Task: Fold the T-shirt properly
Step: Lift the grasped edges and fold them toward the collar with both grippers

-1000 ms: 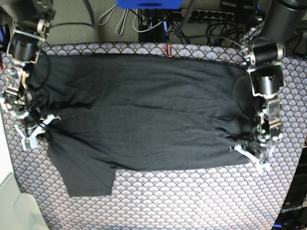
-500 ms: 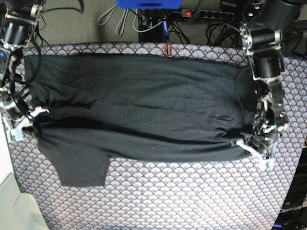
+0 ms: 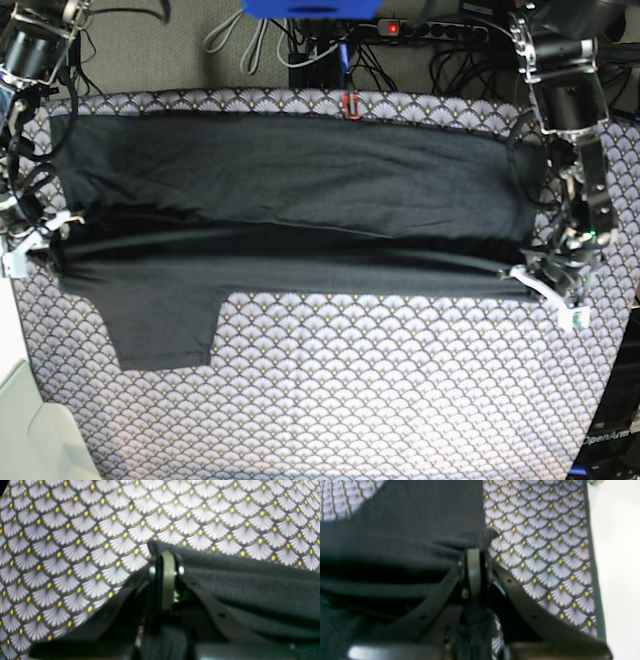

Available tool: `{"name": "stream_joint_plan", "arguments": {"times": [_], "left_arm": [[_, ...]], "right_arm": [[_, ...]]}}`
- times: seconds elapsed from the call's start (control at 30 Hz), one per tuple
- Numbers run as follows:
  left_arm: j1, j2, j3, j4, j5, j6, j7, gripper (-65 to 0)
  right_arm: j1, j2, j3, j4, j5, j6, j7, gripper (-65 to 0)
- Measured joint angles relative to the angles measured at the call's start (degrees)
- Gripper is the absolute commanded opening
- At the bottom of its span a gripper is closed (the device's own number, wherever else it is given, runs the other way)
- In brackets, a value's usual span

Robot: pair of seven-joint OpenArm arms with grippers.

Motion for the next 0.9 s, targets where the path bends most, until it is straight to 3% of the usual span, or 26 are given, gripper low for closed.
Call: {"name": "stream_joint_plan", "arguments": {"times": [0.17,0.5,0.9], "left_arm": [[1.55,0.13,-5.09,4.09,0.04,0.02,3.45,-64.7],[8.41,1.36,-5.31,10.36,0.07,0.26,3.50,-64.7],[16.96,1.33,-5.31,19.08,0.00,0.26,4.50,-64.7]], "right_arm": [[-3.69,-0.02,1.05,1.07,-0.20,0.39,-0.57,-65.0],[-10.56,-4.09,5.07,10.32,-0.15,0.20,-0.44,-65.0],[-19.10,-5.14,6.21,12.04,-0.11,0.20,-0.28,-65.0]]}}
